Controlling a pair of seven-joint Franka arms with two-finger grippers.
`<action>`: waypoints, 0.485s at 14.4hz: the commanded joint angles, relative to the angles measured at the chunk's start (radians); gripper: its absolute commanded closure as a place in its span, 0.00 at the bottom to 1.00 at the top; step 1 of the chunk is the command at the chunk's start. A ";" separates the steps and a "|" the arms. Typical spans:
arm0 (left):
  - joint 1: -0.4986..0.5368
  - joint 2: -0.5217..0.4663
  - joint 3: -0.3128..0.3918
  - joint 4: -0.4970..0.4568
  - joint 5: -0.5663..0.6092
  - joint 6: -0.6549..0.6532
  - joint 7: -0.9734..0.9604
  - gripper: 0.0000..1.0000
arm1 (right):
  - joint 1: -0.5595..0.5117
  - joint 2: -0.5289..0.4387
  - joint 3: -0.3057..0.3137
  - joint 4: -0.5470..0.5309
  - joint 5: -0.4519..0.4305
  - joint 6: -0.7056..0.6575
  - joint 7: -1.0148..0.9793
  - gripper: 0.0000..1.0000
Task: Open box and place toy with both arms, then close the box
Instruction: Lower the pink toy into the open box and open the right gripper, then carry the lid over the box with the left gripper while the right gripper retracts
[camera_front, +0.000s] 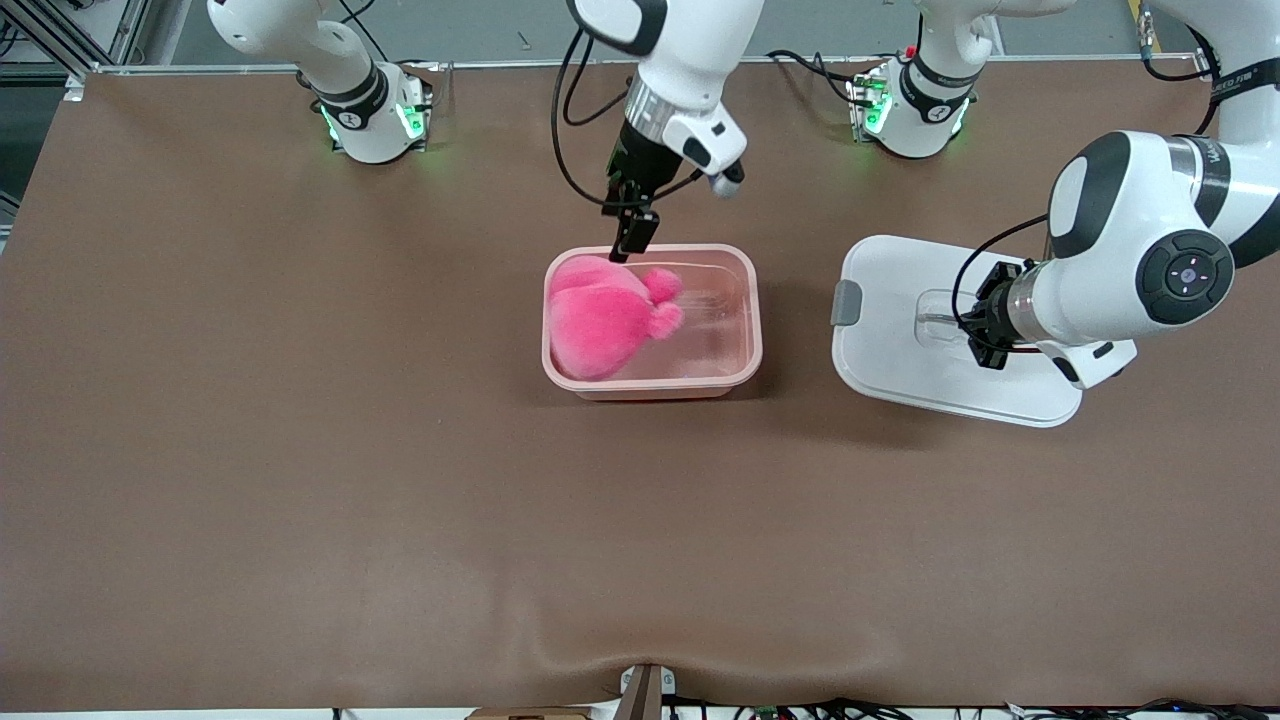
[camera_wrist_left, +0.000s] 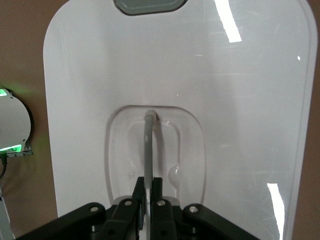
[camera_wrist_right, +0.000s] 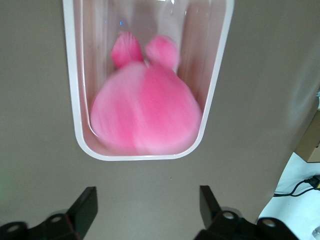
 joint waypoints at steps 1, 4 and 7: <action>0.007 -0.031 -0.006 -0.027 0.017 0.010 0.017 1.00 | -0.009 -0.016 -0.012 0.078 0.073 -0.039 0.003 0.00; 0.006 -0.031 -0.006 -0.026 0.017 0.010 0.015 1.00 | -0.075 -0.034 -0.012 0.078 0.091 -0.040 -0.006 0.00; -0.013 -0.021 -0.009 0.002 0.008 0.010 -0.005 1.00 | -0.185 -0.088 -0.013 0.067 0.114 -0.045 -0.023 0.00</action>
